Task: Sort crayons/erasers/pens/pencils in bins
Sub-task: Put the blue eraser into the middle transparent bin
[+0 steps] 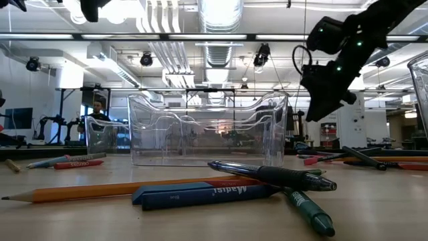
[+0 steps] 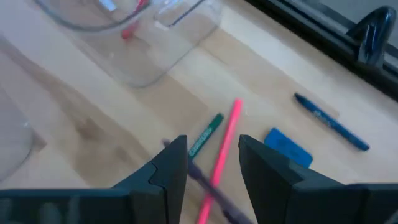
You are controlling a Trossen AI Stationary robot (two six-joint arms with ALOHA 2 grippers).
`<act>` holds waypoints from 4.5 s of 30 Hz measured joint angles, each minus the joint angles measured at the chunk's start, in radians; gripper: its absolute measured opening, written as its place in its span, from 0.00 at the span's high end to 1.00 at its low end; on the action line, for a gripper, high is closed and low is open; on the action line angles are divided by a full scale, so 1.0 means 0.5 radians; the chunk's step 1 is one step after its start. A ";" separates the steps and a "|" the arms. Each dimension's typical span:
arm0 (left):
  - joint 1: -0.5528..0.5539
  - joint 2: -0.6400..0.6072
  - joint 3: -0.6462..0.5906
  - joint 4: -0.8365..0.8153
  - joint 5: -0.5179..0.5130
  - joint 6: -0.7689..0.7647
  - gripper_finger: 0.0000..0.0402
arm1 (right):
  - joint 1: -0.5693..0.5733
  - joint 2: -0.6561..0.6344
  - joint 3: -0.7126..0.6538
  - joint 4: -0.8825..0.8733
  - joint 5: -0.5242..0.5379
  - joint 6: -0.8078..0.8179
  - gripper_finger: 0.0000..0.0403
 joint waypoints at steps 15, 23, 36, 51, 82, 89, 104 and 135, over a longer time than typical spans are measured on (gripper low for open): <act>-0.319 0.137 -0.270 0.330 0.047 -0.108 0.42 | 0.007 -0.074 -0.351 0.302 0.141 0.170 0.66; -0.404 0.129 -0.481 0.574 -0.151 -0.095 0.42 | -0.119 0.158 -0.249 0.310 0.279 0.207 0.66; -0.401 0.086 -0.481 0.567 -0.181 -0.050 0.42 | -0.313 0.715 0.001 0.304 0.256 0.141 0.66; -0.401 0.090 -0.481 0.568 -0.191 -0.033 0.42 | -0.388 0.928 0.084 0.325 0.250 0.123 0.66; -0.400 0.164 -0.478 0.630 -0.225 -0.033 0.42 | -0.416 0.752 0.065 0.164 0.205 0.106 0.98; -0.400 0.177 -0.478 0.663 -0.226 -0.033 0.42 | -0.398 0.442 0.068 -0.032 0.197 0.135 0.98; -0.400 0.211 -0.467 0.678 -0.226 -0.034 0.42 | -0.102 -0.239 0.069 0.077 -0.253 0.277 0.98; -0.399 0.307 -0.466 0.791 -0.226 -0.040 0.42 | 0.902 0.640 0.392 1.247 -0.696 0.478 0.96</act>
